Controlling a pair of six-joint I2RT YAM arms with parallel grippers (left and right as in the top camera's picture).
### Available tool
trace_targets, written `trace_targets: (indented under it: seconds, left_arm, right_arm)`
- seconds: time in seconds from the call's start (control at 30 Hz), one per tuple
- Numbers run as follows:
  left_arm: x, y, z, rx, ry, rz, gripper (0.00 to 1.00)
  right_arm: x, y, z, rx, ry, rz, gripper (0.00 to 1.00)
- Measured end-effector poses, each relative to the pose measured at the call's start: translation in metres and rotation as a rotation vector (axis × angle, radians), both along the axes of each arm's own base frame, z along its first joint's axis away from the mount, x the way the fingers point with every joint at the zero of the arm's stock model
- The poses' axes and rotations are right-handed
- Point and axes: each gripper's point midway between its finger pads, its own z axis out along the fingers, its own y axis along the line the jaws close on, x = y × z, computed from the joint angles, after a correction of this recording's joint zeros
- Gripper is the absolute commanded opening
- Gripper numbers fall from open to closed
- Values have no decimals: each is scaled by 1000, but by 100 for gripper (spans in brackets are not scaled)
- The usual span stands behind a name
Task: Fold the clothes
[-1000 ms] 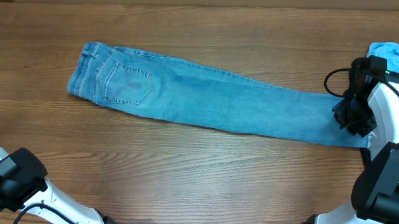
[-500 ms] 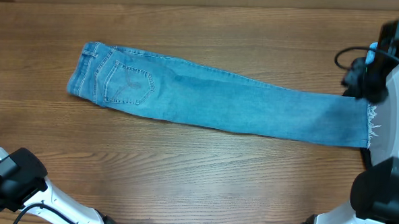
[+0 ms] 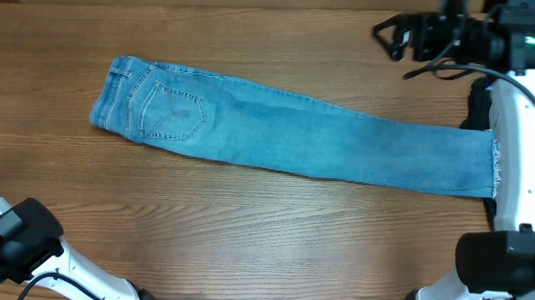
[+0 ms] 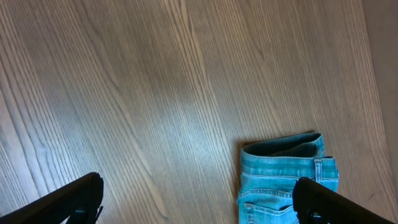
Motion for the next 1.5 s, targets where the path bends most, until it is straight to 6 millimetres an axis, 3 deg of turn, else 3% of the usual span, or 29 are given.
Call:
trace_targets:
  seconds: [0.13,0.23,0.27,0.47,0.6,0.87,1.2,1.37,1.5]
  left_arm:
    - [0,0,0,0,0,0,100]
    - [0,0,0,0,0,0,100]
    - [0,0,0,0,0,0,100]
    - [0,0,0,0,0,0,100]
    - [0,0,0,0,0,0,100]
    - [0,0,0,0,0,0,100]
    - [0,0,0,0,0,0,100]
    - [0,0,0,0,0,0,100]
    - [0,0,0,0,0,0,100]
  right_arm:
    - [-7,63,-29,-52,-27,262,99]
    - [-4,118,-66,-111,-57,428,81]
    - [-3,135,-80,-138,-66,476,79]
    - [-7,201,-162,-327,-124,704,81]
    - [-8,214,-198,-409,-134,778,82]
    - [13,214,-258,-474,-145,806,80]
    - [14,214,-277,-488,-144,835,69]
    - [11,213,-288,-491,-123,845,49]
    - [9,212,-302,-491,-98,852,45]
